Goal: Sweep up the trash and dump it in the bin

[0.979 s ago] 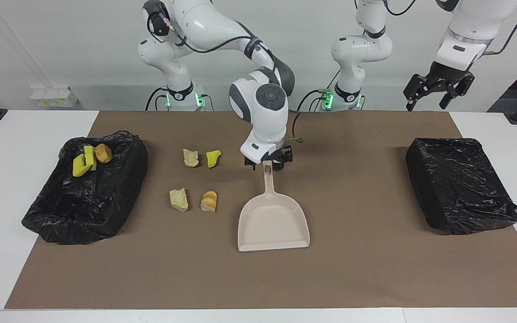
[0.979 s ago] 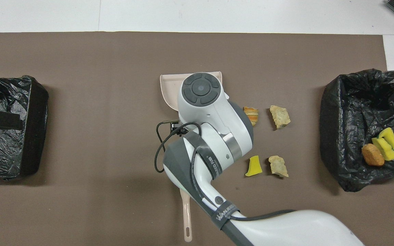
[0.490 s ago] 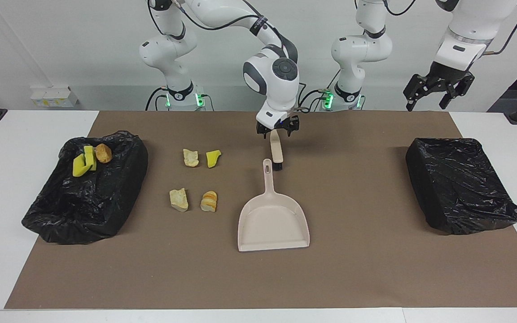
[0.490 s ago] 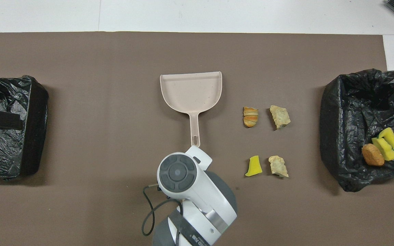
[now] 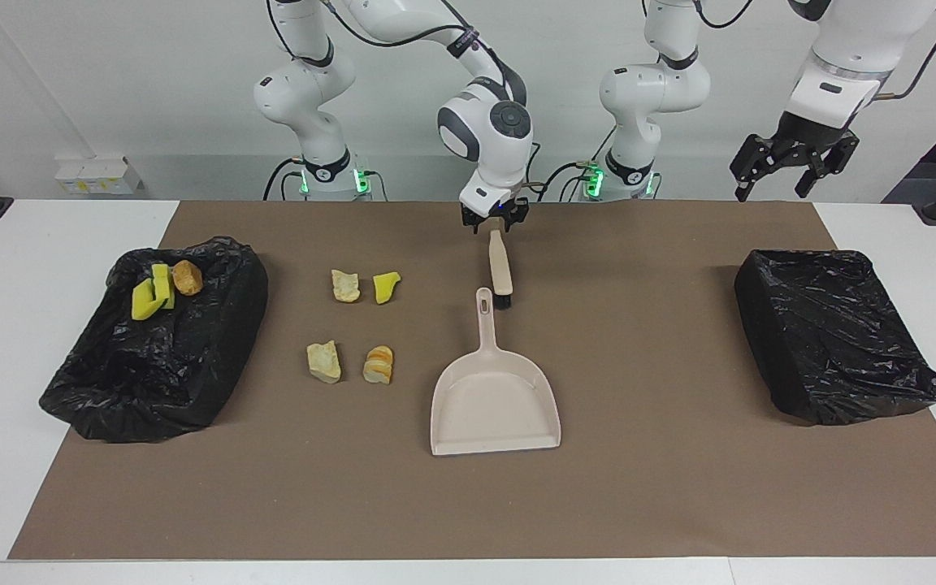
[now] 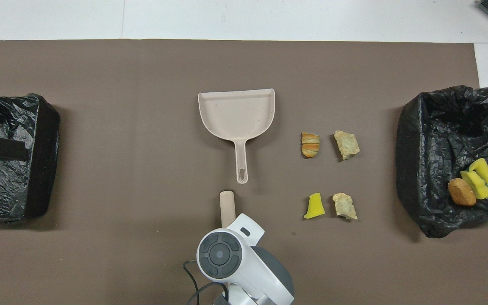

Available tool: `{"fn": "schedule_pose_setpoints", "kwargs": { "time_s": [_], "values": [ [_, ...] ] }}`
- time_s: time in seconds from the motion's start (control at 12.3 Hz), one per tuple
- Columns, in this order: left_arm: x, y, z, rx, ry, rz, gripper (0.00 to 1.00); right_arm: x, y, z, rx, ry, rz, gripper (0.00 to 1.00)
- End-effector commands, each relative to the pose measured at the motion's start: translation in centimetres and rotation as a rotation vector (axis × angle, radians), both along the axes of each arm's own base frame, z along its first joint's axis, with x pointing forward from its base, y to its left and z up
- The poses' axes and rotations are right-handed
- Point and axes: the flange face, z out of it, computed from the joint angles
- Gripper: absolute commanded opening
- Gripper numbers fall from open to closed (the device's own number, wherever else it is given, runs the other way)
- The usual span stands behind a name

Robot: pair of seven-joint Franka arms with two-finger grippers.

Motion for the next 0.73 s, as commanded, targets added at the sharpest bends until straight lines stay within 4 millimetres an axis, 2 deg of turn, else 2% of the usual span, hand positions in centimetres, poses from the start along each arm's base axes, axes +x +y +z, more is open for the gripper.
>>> {"fn": "schedule_pose_setpoints", "kwargs": {
  "time_s": [0.0,0.08,0.16,0.24,0.33,0.49,0.65],
  "values": [
    [0.1,0.2,0.2,0.015,-0.003,-0.009,1.0,-1.7,0.2,0.9,0.059,0.032,-0.051,0.64],
    [0.1,0.2,0.2,0.015,-0.003,-0.01,1.0,-2.3,0.2,0.6,0.055,0.04,-0.045,0.63],
    [0.1,0.2,0.2,0.015,-0.003,-0.01,1.0,-2.3,0.2,0.6,0.055,0.042,-0.044,0.46],
    [0.1,0.2,0.2,0.015,-0.003,-0.009,1.0,-2.2,0.1,0.5,0.054,0.046,-0.044,0.17],
    [0.1,0.2,0.2,0.015,-0.003,-0.01,1.0,-2.0,0.0,0.6,0.056,0.046,-0.041,0.0],
    [0.1,0.2,0.2,0.015,-0.003,-0.01,1.0,-2.0,0.0,0.7,0.043,0.061,-0.04,0.0],
    [0.1,0.2,0.1,0.015,-0.002,-0.01,1.0,-2.0,-0.8,2.0,-0.002,0.116,-0.065,0.0]
  ]
}}
